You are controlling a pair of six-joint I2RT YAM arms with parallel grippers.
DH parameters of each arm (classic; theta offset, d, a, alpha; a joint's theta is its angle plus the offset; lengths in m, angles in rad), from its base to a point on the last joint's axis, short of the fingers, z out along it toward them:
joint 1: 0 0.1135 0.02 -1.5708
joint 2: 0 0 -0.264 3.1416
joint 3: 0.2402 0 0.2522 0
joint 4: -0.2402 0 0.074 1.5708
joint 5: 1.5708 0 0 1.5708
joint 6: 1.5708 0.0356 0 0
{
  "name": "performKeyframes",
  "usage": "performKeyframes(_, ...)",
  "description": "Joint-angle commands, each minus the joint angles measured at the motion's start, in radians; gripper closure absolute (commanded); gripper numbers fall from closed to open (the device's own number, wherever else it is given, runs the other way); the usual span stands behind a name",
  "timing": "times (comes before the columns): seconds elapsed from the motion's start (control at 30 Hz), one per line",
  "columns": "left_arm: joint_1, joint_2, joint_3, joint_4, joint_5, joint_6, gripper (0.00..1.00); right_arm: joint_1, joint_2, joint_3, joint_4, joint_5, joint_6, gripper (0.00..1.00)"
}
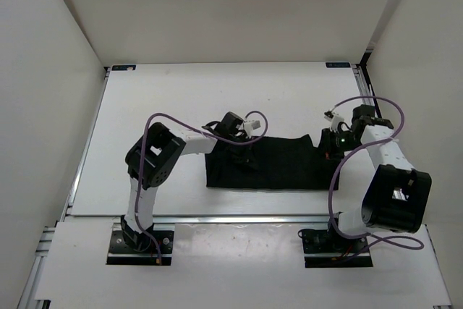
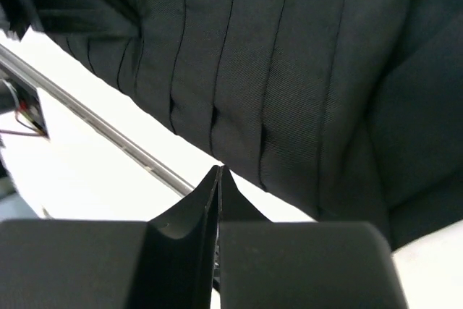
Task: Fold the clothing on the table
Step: Fold the skirt
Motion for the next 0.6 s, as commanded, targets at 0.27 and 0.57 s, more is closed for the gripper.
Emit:
performKeyframes(0.27, 0.178, 0.042, 0.035, -0.039, -0.134, -0.033, 1.00, 0.088, 0.066, 0.150, -0.051, 0.050, -0.116, 1.00)
performKeyframes(0.57, 0.258, -0.055, 0.073, -0.016, -0.157, -0.027, 1.00, 0.024, 0.056, 0.103, -0.034, -0.016, -0.015, 0.83)
